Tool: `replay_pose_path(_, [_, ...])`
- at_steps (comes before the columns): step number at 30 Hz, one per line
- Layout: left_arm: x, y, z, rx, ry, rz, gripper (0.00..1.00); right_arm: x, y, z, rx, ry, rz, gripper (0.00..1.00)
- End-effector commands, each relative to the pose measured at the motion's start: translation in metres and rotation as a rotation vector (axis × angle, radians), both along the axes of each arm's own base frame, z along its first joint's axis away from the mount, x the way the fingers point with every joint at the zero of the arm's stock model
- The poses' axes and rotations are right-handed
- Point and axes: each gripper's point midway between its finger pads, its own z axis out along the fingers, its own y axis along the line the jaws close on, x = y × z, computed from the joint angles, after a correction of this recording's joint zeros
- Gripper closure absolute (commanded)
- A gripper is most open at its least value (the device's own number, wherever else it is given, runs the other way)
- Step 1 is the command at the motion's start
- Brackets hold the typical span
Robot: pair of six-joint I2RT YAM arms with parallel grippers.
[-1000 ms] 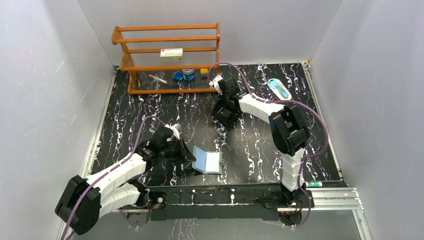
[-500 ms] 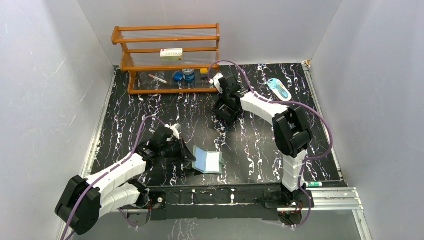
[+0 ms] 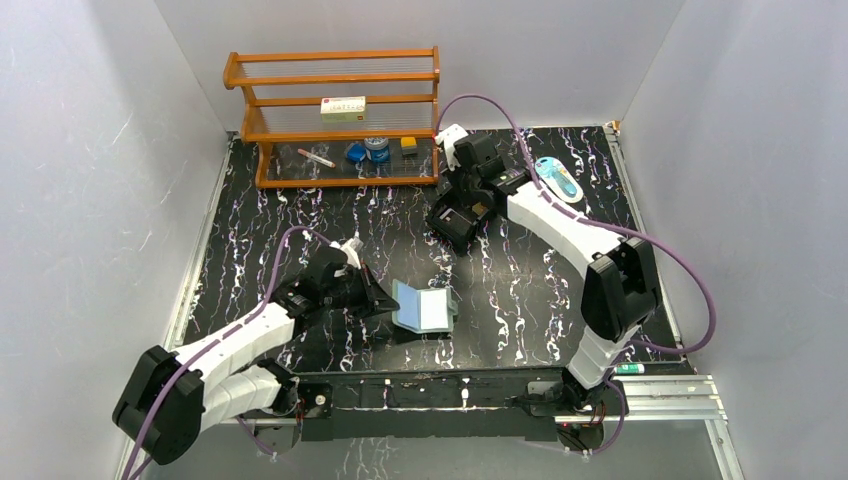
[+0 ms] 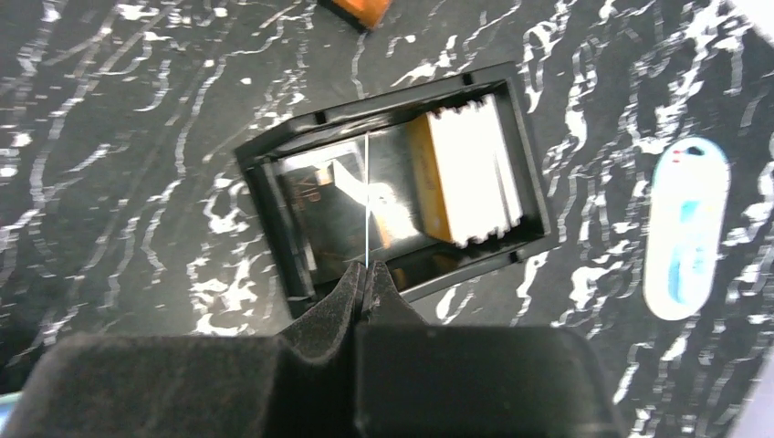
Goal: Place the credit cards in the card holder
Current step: Adjust the card holder at the center of the board, then insert the credit card into the card holder.
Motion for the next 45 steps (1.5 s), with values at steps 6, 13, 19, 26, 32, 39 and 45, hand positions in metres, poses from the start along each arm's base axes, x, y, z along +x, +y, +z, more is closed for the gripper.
replay_pose_path(6, [0.021, -0.017, 0.008, -0.106, -0.028, 0.051, 1.00, -0.071, 0.034, 0.044, 0.582, 0.191, -0.114, 1.00])
replay_pose_path(13, [0.015, -0.015, -0.015, -0.093, 0.023, 0.056, 0.98, -0.131, 0.046, 0.022, 0.847, 0.392, -0.221, 1.00])
replay_pose_path(19, [0.007, -0.009, -0.025, -0.070, 0.042, 0.055, 0.92, -0.175, 0.065, -0.013, 0.931, 0.515, -0.253, 1.00])
replay_pose_path(26, [0.002, 0.001, -0.027, -0.030, 0.032, 0.060, 0.82, -0.196, 0.069, -0.057, 0.892, 0.581, -0.268, 1.00])
replay_pose_path(32, [-0.004, 0.005, -0.036, -0.003, 0.044, 0.051, 0.81, -0.207, 0.056, -0.085, 0.832, 0.599, -0.283, 1.00])
replay_pose_path(39, [-0.008, 0.012, -0.046, 0.043, 0.050, 0.045, 0.94, -0.220, 0.042, -0.109, 0.799, 0.599, -0.279, 1.00])
replay_pose_path(45, [-0.013, 0.016, -0.056, 0.071, 0.059, 0.022, 1.00, -0.224, 0.035, -0.119, 0.788, 0.594, -0.281, 1.00])
